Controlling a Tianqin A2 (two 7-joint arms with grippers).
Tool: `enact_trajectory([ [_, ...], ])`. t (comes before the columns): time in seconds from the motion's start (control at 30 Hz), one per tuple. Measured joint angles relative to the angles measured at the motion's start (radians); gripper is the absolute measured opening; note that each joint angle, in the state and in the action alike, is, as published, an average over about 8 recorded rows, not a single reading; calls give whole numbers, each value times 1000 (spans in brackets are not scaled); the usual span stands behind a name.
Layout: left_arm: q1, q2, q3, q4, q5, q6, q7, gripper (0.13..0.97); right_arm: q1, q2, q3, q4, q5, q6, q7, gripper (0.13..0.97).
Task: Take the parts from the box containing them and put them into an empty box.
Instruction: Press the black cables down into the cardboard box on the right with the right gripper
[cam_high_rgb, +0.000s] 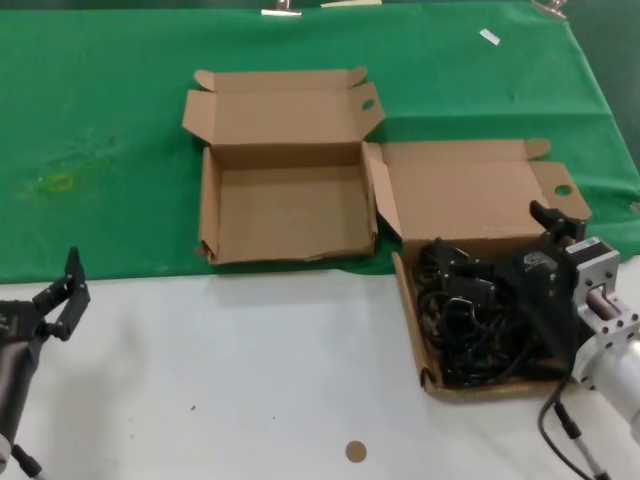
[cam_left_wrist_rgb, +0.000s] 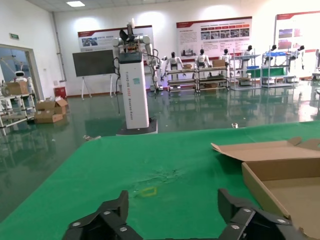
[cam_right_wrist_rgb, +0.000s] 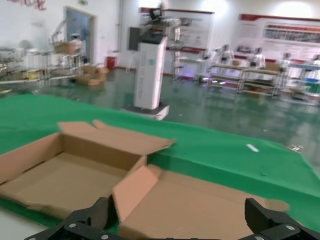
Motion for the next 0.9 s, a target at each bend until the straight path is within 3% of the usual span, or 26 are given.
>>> enact_trajectory([
  [0.13,0,0,0,0,0,0,0,690,38,151,-125,45,117,34,-9,966],
  [0.3,0,0,0,0,0,0,0,550,124,337,-291,95,244,40,-20,966],
  [0.43,0,0,0,0,0,0,0,465,248,495,-451,124,284,-17,14,966],
  [0.53,0,0,0,0,0,0,0,398,354,598,-557,133,234,-107,97,966],
  [0.67,0,0,0,0,0,0,0,308,480,696,-640,128,82,-279,248,966],
  [0.9,0,0,0,0,0,0,0,219,604,766,-621,76,-134,-615,372,966],
])
